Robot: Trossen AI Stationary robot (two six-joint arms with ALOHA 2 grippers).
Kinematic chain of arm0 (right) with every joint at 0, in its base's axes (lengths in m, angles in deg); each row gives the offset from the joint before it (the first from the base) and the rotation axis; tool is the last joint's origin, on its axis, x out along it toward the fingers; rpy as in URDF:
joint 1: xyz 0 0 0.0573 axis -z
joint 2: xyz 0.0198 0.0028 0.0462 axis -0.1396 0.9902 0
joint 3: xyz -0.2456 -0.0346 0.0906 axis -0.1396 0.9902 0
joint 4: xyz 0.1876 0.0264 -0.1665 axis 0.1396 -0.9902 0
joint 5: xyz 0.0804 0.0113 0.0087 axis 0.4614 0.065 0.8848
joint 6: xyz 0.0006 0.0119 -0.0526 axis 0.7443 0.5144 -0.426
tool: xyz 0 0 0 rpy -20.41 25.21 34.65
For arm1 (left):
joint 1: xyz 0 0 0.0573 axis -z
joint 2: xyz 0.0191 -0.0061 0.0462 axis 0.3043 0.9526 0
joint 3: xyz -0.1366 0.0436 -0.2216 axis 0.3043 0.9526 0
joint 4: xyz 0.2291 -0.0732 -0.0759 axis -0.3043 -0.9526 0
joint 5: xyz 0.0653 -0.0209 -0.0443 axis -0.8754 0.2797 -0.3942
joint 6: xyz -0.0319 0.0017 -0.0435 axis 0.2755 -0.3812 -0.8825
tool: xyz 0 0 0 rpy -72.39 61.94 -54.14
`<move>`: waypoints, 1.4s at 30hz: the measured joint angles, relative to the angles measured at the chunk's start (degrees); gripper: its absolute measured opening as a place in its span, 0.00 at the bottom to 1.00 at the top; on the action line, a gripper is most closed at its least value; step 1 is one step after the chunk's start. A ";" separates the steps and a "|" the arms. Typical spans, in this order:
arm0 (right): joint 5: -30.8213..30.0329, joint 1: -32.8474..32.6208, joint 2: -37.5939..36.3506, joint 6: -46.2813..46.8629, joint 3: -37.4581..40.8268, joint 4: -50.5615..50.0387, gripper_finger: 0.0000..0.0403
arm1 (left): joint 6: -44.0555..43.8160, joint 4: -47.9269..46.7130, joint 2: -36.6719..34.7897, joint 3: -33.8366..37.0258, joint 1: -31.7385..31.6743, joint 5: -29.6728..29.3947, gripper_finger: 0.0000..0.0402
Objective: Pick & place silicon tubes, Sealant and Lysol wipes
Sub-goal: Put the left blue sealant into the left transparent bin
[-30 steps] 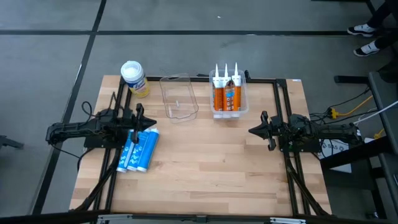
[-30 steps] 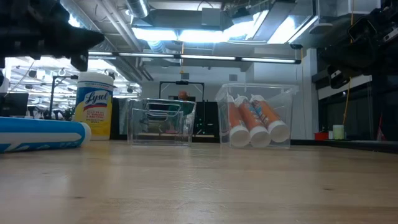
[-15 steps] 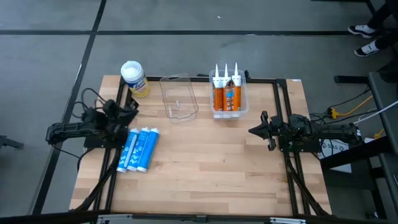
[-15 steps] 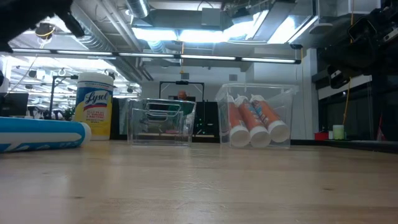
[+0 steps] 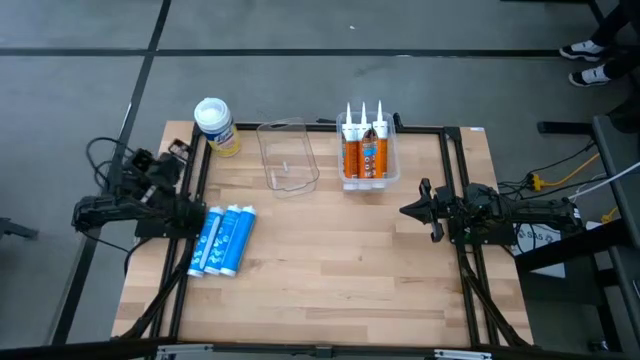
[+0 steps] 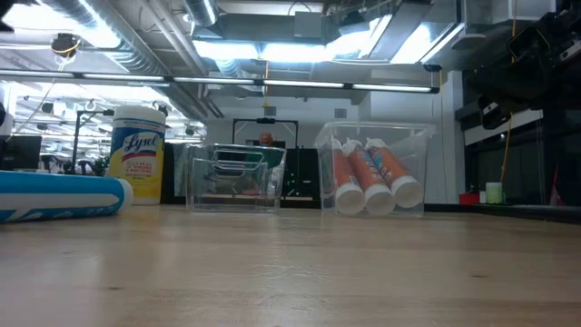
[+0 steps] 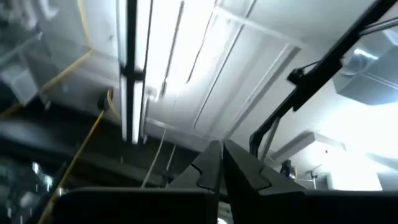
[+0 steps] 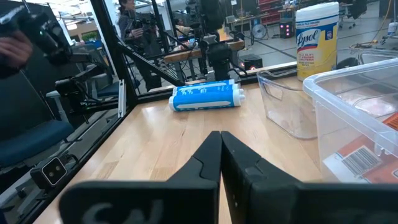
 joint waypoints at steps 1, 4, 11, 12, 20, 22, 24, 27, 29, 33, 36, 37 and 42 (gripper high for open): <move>0.00 -0.01 0.00 0.04 0.00 0.00 0.03 | 1.30 -0.01 0.68 -1.42 -0.01 0.00 0.04; 0.00 -0.02 0.00 -0.02 0.00 0.00 0.03 | 3.94 -1.12 3.11 -5.61 -0.02 0.00 0.04; 0.00 -0.01 0.00 0.07 0.00 0.00 0.03 | 5.65 -8.79 11.55 -16.13 -0.02 0.02 0.06; 0.00 0.00 0.00 0.04 0.00 0.00 0.03 | 5.51 -9.56 12.98 -17.57 0.00 0.02 0.07; 0.00 -0.02 0.00 0.07 0.00 0.00 0.03 | 6.01 -17.52 23.99 -28.26 -0.02 2.39 0.14; 0.00 -0.02 0.00 -0.02 0.00 0.00 0.03 | 5.97 -21.52 25.99 -30.71 0.00 4.52 0.16; 0.00 0.00 0.00 0.05 0.00 0.00 0.03 | 5.95 -24.76 27.78 -32.93 0.00 4.97 0.17; 0.00 -0.01 0.00 0.00 0.00 0.00 0.03 | 5.50 -29.06 30.18 -35.76 0.00 4.98 0.19; 0.00 -0.02 0.00 0.05 0.00 0.00 0.03 | 5.27 -31.30 31.56 -37.24 0.00 5.12 0.20; 0.00 -0.02 0.00 0.05 0.00 0.00 0.03 | 5.27 -35.41 33.75 -39.98 0.00 5.11 0.22; 0.00 -0.02 0.00 0.00 0.00 0.00 0.03 | 5.29 -37.45 35.15 -41.65 0.14 5.09 0.24; 0.00 -0.02 0.00 0.03 0.00 0.00 0.03 | 5.29 -37.48 35.71 -42.15 0.24 5.09 0.25; 0.00 -0.01 0.00 0.06 0.00 0.00 0.03 | 5.32 -37.37 38.38 -43.95 1.52 5.11 0.32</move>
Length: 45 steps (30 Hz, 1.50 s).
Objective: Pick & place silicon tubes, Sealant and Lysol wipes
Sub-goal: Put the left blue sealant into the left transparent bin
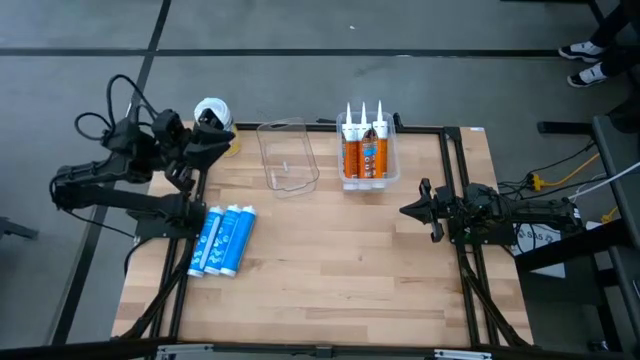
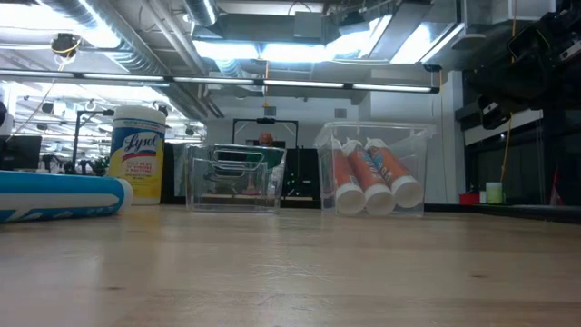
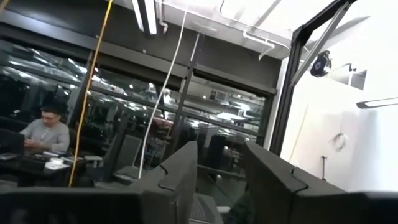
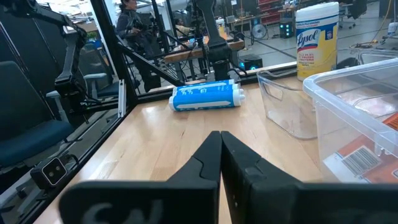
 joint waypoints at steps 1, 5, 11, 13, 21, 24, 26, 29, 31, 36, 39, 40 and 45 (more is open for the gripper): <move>0.00 0.00 0.00 -0.01 0.00 0.00 0.03 | 0.04 -0.02 0.46 -0.22 0.36 -0.02 0.34; 0.00 0.00 0.00 0.01 0.00 0.00 0.03 | -0.02 0.20 2.31 -0.91 1.45 -0.04 0.43; 0.00 0.02 0.00 -0.06 0.00 0.00 0.03 | -1.58 0.45 3.65 -0.92 2.09 0.20 0.57; 0.00 0.00 0.00 -0.04 0.00 0.00 0.03 | -2.49 0.47 3.91 -0.92 2.07 1.60 0.60; 0.00 0.01 0.00 -0.08 0.00 0.00 0.03 | -4.54 -1.27 5.04 -0.92 2.08 4.18 0.67; 0.00 0.01 0.00 -0.01 0.00 0.00 0.03 | -6.69 -1.89 5.48 -0.92 2.09 4.92 0.66; 0.00 0.00 0.00 -0.06 0.00 0.00 0.03 | -8.31 -2.22 5.58 -0.92 2.09 5.90 0.66; 0.00 0.00 0.00 -0.04 0.00 0.00 0.03 | -10.63 -3.79 5.62 -0.92 2.09 6.24 0.66; 0.00 0.00 0.00 -0.06 0.00 0.00 0.03 | -11.72 -6.59 5.63 -1.47 2.09 6.25 0.66; 0.00 0.01 0.00 -0.04 0.00 0.00 0.03 | -11.92 -17.26 6.70 -7.10 2.09 6.25 0.66; 0.00 0.01 0.00 -0.08 0.00 0.00 0.03 | -10.67 -23.09 7.70 -10.88 2.09 6.23 0.66; 0.00 0.01 0.00 -0.05 0.00 0.00 0.03 | -10.24 -24.84 7.91 -12.19 2.09 6.23 0.66; 0.00 0.00 0.00 -0.04 -0.02 0.00 0.03 | -10.38 -34.55 9.07 -16.94 2.09 6.23 0.66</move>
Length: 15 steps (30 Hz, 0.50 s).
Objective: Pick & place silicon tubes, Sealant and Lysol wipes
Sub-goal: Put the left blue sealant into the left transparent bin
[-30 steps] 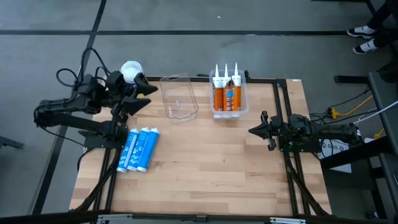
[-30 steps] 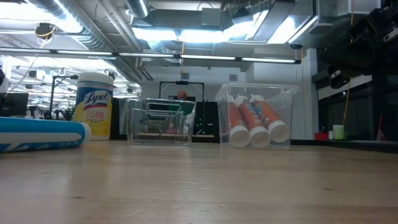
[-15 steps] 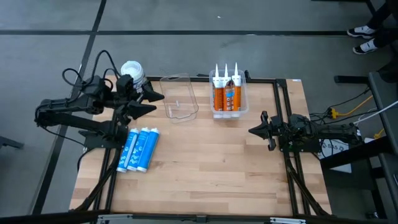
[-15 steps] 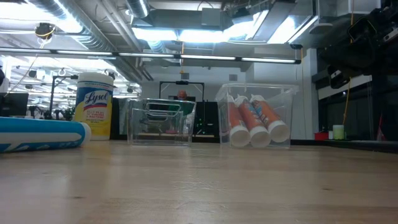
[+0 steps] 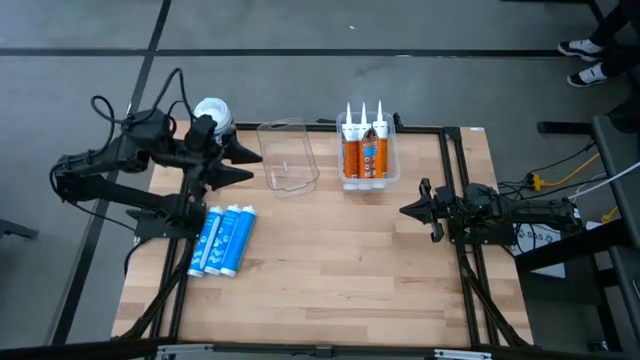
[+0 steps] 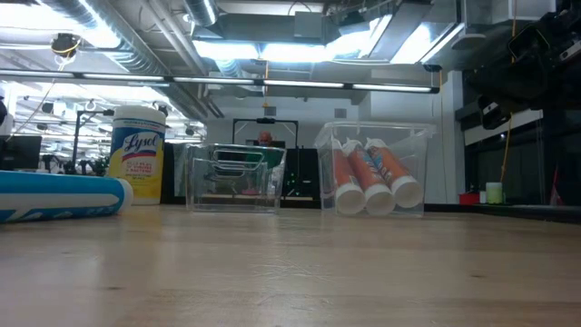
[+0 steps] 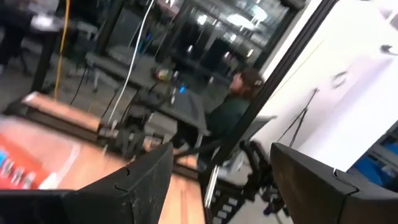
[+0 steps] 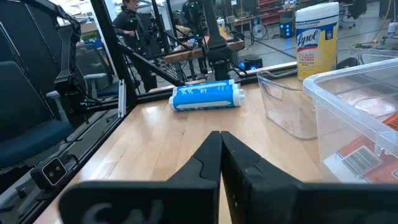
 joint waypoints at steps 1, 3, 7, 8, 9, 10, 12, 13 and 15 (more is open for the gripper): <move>0.01 0.00 -0.01 0.02 0.01 0.00 0.03 | -0.15 -2.11 0.21 -0.68 0.00 0.00 0.66; 0.00 0.01 0.00 -0.03 0.00 0.00 0.03 | -0.96 -5.66 0.62 -2.09 0.00 0.00 0.66; 0.00 0.02 0.00 -0.02 0.00 0.00 0.03 | -2.09 -12.60 1.44 -3.71 0.00 0.11 0.66; 0.00 0.02 0.00 -0.04 0.00 0.00 0.03 | -2.79 -13.90 1.63 -3.74 0.00 0.32 0.66; 0.00 0.00 0.00 0.00 0.00 0.00 0.03 | -3.38 -15.10 1.73 -3.74 0.00 0.59 0.66; 0.00 0.02 0.00 0.02 0.00 0.00 0.03 | -3.96 -16.23 1.83 -3.74 0.00 0.89 0.66; 0.00 0.02 0.00 -0.02 0.00 0.00 0.03 | -4.98 -18.92 2.10 -3.78 0.00 1.18 0.66; 0.00 0.02 0.00 -0.02 0.00 0.00 0.03 | -5.78 -20.64 2.32 -3.78 0.00 1.20 0.66; 0.00 0.02 0.00 0.04 0.00 0.02 0.03 | -6.88 -23.94 2.79 -3.78 0.00 1.22 0.66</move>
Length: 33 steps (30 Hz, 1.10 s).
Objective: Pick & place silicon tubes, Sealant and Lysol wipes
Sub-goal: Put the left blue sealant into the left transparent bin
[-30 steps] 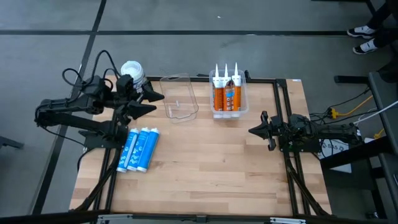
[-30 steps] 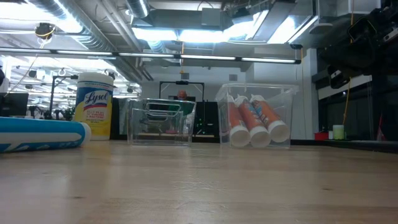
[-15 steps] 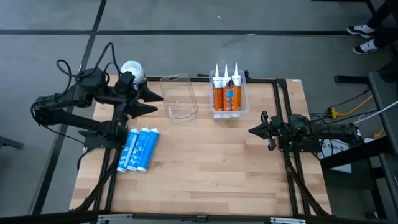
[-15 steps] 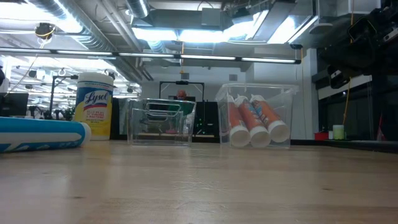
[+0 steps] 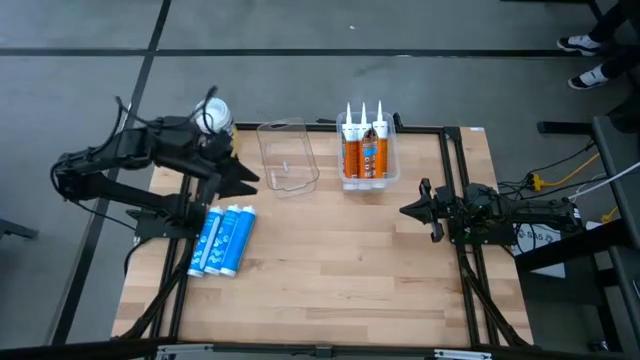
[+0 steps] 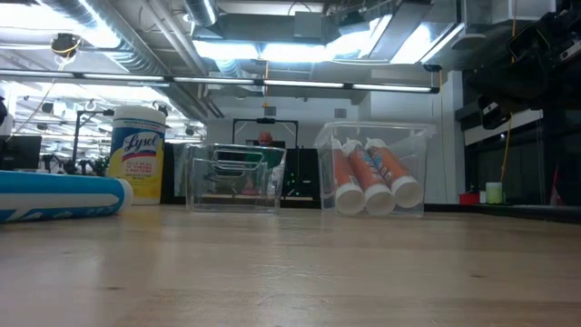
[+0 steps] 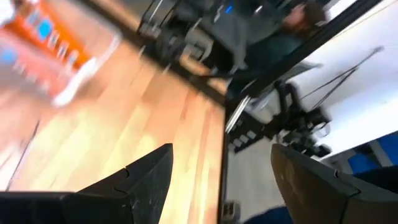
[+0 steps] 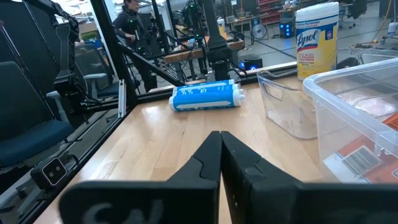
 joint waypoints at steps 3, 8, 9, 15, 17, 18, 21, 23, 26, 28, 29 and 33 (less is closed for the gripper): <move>0.00 -0.02 0.00 -0.04 0.00 -0.02 0.03 | -2.01 -4.70 0.63 0.00 0.00 0.01 0.66; 0.00 -0.02 0.00 -0.02 0.00 -0.02 0.03 | -5.04 -11.05 2.13 0.00 0.00 0.04 0.66; 0.00 -0.01 0.00 -0.01 0.00 -0.01 0.03 | -5.30 -12.15 2.39 0.00 0.00 0.03 0.66; 0.00 -0.02 0.00 -0.06 0.00 -0.02 0.03 | -5.33 -17.00 4.62 0.02 0.00 -0.11 0.66; 0.00 -0.01 0.00 -0.03 0.00 0.00 0.03 | -5.34 -18.25 5.44 0.02 0.00 -0.56 0.66; 0.01 -0.01 0.00 -0.02 0.01 -0.02 0.03 | -5.32 -18.96 5.83 0.02 0.00 -0.56 0.66; 0.00 0.00 -0.01 -0.05 0.00 -0.02 0.03 | -5.42 -21.79 7.07 0.02 0.00 -0.68 0.66; 0.00 -0.02 0.00 -0.02 0.00 -0.02 0.03 | -5.73 -23.55 8.02 0.02 0.00 -1.08 0.66; 0.02 -0.01 0.00 -0.02 0.00 0.00 0.03 | -6.28 -26.48 9.48 0.02 -0.02 -1.48 0.66; 0.00 0.00 0.00 -0.05 0.00 -0.01 0.03 | -7.56 -28.38 10.51 0.02 0.00 -1.54 0.66; 0.00 0.00 -0.01 -0.06 0.00 -0.01 0.03 | -8.46 -29.01 11.06 0.02 0.00 -1.54 0.66; 0.00 0.00 -0.02 -0.06 0.00 0.00 0.03 | -11.06 -31.19 13.40 0.02 -0.02 -1.54 0.66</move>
